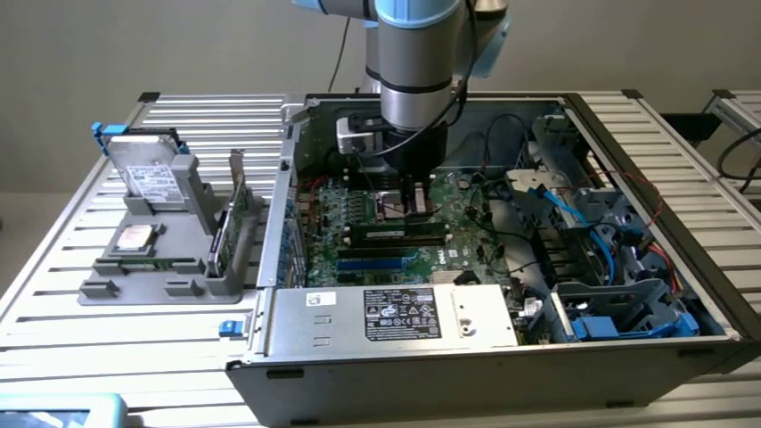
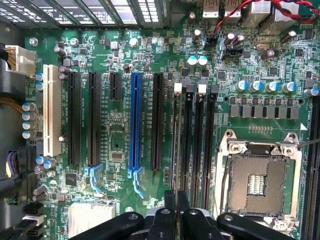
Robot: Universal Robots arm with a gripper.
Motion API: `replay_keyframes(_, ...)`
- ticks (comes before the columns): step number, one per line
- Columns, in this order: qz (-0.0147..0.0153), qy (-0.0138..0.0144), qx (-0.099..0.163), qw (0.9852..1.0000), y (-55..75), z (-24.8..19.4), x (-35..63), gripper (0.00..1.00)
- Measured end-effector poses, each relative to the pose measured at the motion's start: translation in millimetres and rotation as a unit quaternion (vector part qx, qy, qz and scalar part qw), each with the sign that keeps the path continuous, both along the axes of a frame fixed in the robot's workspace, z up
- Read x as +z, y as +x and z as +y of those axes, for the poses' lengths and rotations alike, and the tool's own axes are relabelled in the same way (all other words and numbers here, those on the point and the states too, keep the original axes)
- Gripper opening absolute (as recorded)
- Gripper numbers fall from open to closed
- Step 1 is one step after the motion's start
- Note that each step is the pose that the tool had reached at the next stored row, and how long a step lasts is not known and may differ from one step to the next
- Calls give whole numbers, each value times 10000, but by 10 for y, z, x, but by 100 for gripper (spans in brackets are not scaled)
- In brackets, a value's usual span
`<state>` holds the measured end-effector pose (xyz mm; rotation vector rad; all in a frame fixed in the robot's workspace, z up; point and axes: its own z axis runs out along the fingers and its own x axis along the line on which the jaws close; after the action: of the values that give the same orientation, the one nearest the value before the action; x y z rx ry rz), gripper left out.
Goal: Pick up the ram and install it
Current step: 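Insert the ram into the slot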
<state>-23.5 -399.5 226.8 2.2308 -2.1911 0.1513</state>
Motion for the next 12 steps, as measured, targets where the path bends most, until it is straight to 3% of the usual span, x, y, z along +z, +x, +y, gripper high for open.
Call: replay_keyframes(12, -15, 1, 0, 10000, -15, 0, -19, 13)
